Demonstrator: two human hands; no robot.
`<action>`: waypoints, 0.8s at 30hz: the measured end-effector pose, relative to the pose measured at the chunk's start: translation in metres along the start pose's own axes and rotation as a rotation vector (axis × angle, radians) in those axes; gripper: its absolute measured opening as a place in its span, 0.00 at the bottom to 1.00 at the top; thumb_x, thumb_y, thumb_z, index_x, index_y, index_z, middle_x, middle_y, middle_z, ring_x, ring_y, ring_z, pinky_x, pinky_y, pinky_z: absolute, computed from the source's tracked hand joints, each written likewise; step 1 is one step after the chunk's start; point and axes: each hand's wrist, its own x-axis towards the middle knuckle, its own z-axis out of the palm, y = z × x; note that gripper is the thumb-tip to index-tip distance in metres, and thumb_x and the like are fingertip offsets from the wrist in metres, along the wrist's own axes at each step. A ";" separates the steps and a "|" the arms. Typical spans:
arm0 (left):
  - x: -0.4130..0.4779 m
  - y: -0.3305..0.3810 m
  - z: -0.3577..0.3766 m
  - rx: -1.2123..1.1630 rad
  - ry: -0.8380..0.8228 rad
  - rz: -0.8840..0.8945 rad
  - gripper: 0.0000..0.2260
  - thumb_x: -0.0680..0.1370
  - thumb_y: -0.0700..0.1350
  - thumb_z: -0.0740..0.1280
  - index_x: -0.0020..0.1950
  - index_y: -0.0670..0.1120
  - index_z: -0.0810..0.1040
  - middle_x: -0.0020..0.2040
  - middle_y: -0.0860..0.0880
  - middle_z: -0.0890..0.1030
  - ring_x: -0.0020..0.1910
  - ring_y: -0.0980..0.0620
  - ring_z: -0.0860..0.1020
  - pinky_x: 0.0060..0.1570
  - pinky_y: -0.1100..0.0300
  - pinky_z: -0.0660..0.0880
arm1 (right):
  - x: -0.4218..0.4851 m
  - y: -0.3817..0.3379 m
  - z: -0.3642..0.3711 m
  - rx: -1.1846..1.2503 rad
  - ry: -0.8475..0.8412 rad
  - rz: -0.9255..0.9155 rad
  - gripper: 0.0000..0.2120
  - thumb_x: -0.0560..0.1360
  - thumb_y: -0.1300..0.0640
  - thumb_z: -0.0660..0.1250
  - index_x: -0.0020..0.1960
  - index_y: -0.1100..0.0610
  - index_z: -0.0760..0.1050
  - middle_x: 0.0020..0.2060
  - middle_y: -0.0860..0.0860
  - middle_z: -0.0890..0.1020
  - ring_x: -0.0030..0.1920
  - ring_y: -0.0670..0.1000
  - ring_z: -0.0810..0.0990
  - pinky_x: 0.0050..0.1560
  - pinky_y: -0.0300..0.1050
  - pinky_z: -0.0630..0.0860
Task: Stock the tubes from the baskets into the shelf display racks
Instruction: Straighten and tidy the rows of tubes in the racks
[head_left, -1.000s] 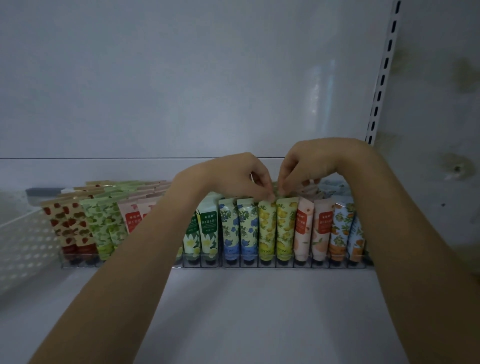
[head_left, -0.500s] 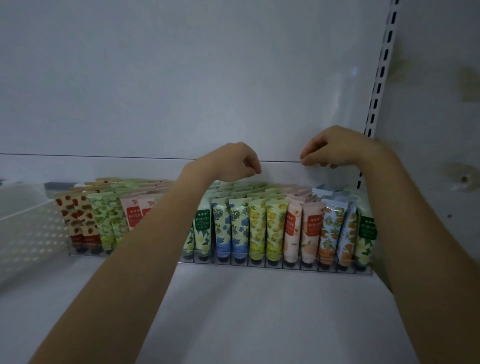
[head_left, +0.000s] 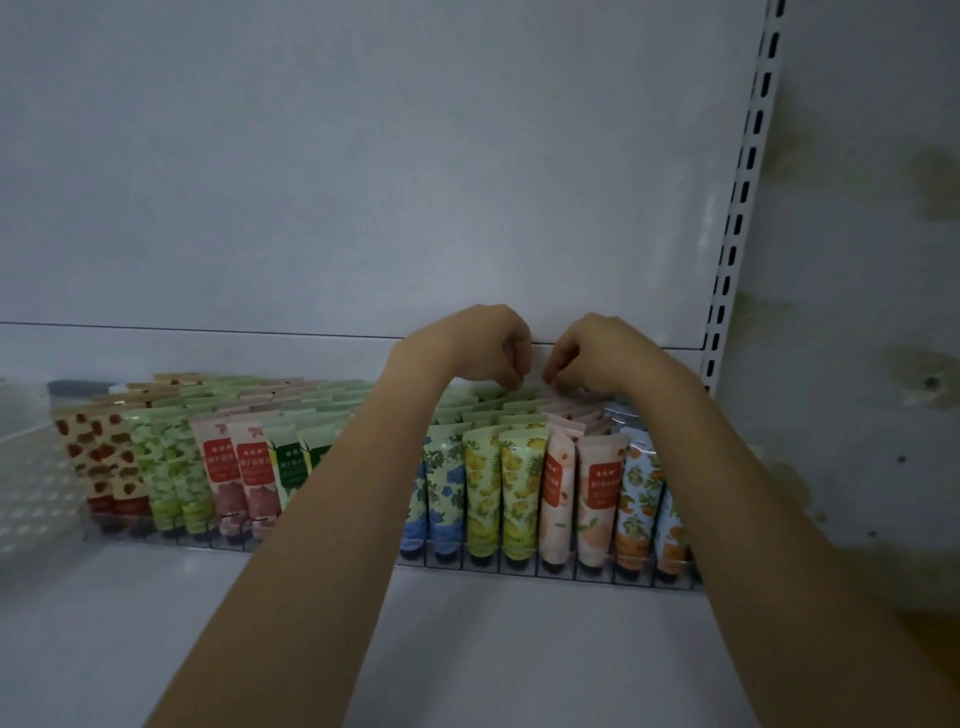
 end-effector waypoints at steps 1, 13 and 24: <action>0.000 0.000 0.001 0.000 0.003 -0.001 0.07 0.71 0.39 0.71 0.39 0.50 0.76 0.37 0.56 0.77 0.41 0.53 0.76 0.42 0.61 0.71 | -0.001 0.000 0.000 -0.005 -0.009 0.003 0.09 0.71 0.63 0.69 0.47 0.52 0.83 0.47 0.51 0.82 0.46 0.51 0.78 0.51 0.47 0.77; -0.001 0.001 0.014 0.059 0.095 0.009 0.09 0.72 0.35 0.66 0.39 0.50 0.74 0.44 0.50 0.79 0.46 0.50 0.77 0.48 0.57 0.74 | -0.005 -0.011 0.012 -0.216 0.036 0.018 0.11 0.74 0.61 0.65 0.56 0.56 0.78 0.52 0.55 0.80 0.47 0.54 0.77 0.44 0.45 0.72; -0.002 -0.005 0.017 0.045 0.126 0.052 0.10 0.72 0.36 0.65 0.38 0.51 0.73 0.45 0.50 0.80 0.44 0.52 0.75 0.46 0.60 0.72 | -0.010 -0.014 0.007 -0.216 -0.010 0.012 0.10 0.74 0.61 0.65 0.54 0.54 0.80 0.51 0.53 0.80 0.49 0.54 0.78 0.48 0.46 0.75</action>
